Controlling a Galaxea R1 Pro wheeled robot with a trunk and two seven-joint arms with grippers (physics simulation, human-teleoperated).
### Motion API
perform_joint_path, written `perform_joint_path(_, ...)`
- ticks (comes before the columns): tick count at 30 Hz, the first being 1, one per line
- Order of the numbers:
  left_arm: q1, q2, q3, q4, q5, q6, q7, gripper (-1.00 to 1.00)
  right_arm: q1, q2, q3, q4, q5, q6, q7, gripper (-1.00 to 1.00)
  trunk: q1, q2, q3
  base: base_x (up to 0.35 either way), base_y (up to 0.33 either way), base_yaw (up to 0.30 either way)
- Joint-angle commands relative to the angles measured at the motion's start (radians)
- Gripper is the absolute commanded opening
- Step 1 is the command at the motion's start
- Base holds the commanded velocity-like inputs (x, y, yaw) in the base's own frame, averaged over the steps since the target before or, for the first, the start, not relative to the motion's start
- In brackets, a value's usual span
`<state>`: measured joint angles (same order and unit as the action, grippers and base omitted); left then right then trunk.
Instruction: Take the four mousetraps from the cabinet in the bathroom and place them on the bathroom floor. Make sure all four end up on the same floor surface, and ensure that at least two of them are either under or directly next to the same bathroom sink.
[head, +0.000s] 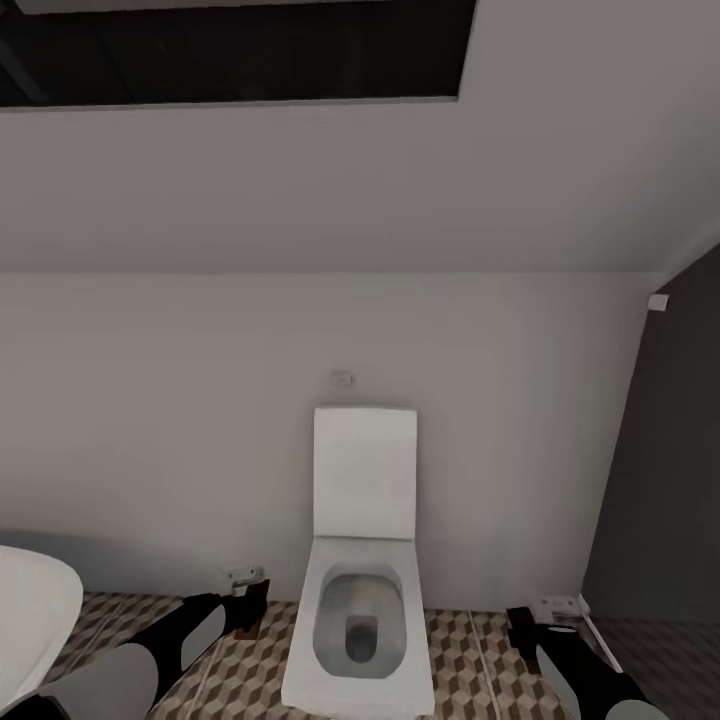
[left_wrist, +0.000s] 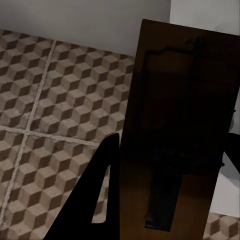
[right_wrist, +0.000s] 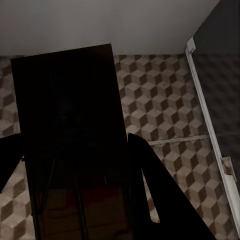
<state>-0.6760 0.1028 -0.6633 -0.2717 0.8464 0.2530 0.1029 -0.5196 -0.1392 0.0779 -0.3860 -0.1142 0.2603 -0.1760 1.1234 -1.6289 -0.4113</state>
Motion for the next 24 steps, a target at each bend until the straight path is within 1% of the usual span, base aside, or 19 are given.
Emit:
perform_joint_path(1, 0.0, 0.001, -0.009, -0.004, 0.008, 0.004, 0.012, -1.0, 0.0, -0.001, 0.008, -0.002, -0.014, 0.004, -0.008, -1.0, 0.004, -0.008, -0.004, 0.0, 0.0, 0.0)
perform_joint_path(24, 0.0, 0.002, -0.009, -0.003, 0.008, 0.003, 0.014, -1.0, 0.0, -0.002, 0.005, -0.014, -0.012, -0.012, -0.02, -1.0, 0.092, -0.169, -0.077, 0.0, 0.0, 0.0)
